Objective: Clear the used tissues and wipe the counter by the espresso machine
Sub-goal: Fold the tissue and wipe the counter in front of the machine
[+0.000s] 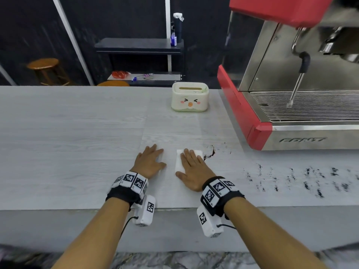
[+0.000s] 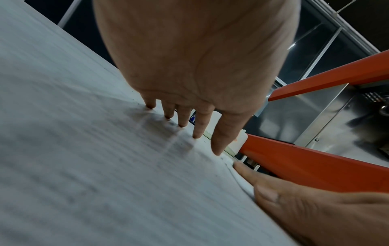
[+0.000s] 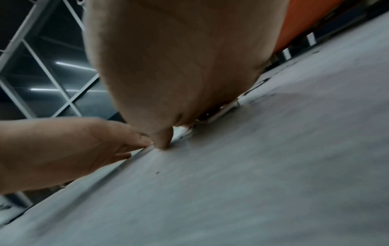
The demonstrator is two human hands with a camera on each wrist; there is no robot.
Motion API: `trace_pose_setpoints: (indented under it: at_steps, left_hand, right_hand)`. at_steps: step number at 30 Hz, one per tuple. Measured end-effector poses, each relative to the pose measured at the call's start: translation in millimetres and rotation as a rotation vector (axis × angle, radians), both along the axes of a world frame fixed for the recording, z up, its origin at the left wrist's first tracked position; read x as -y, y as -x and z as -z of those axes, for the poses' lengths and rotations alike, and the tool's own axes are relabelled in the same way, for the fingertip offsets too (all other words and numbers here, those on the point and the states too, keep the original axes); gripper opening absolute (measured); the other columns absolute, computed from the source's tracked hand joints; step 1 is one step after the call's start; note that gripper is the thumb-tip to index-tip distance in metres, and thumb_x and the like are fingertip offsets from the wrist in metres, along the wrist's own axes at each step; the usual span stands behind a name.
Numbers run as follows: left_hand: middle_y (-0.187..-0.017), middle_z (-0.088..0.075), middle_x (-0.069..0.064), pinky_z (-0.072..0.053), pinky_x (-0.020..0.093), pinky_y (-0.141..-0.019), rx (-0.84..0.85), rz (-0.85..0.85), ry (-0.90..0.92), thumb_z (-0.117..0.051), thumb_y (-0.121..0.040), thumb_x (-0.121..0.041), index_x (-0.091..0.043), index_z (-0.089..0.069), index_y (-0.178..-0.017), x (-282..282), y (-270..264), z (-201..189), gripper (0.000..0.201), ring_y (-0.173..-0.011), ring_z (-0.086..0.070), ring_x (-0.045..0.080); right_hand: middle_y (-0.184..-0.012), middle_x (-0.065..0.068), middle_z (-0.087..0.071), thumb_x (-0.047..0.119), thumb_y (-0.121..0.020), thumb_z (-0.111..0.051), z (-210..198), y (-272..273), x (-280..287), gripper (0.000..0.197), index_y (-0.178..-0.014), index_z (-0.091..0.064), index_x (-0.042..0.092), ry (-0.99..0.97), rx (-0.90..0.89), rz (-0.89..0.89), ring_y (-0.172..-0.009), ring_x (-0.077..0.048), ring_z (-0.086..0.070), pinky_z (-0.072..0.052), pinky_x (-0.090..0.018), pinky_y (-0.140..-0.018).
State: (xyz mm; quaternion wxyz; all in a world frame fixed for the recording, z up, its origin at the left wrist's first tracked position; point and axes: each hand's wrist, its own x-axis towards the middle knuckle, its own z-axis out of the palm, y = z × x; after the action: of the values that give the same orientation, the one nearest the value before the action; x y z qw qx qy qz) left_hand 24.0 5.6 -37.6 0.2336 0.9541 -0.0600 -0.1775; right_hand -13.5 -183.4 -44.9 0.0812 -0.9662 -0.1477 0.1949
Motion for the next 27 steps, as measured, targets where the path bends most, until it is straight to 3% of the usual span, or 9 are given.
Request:
trace_pose_setpoints:
  at_steps: [13,20,27]
  left_hand:
    - [-0.16,-0.002,0.003,0.001,0.043,-0.12,-0.008,-0.001,0.045,-0.052,-0.091,-0.034,-0.022,-0.02,-0.148,4,4,-5,0.066,-0.147,0.004,0.021]
    - [-0.16,-0.004,0.002,0.001,0.041,-0.12,0.021,-0.019,0.082,-0.052,-0.091,-0.032,-0.022,-0.022,-0.148,22,-13,-8,0.065,-0.147,0.003,0.018]
    - [-0.16,-0.005,0.002,0.0,0.042,-0.12,0.014,-0.011,0.027,-0.054,-0.089,-0.034,-0.024,-0.026,-0.146,31,-25,0,0.065,-0.147,0.002,0.019]
  right_hand:
    - [-0.158,-0.009,0.018,0.043,-0.101,-0.022,-13,41,77,0.07,-0.148,0.011,0.004,-0.072,-0.018,0.245,-0.146,-0.019,0.014,0.004,-0.034,-0.12]
    - [-0.158,-0.01,0.018,0.044,-0.101,-0.023,-39,11,38,0.07,-0.149,0.009,0.004,-0.168,0.071,0.164,-0.146,-0.021,0.014,0.006,-0.034,-0.118]
    - [-0.158,-0.01,0.016,0.05,-0.098,-0.023,-13,-42,5,0.074,-0.15,0.007,0.006,-0.036,-0.022,0.073,-0.147,-0.021,0.013,0.003,-0.039,-0.12]
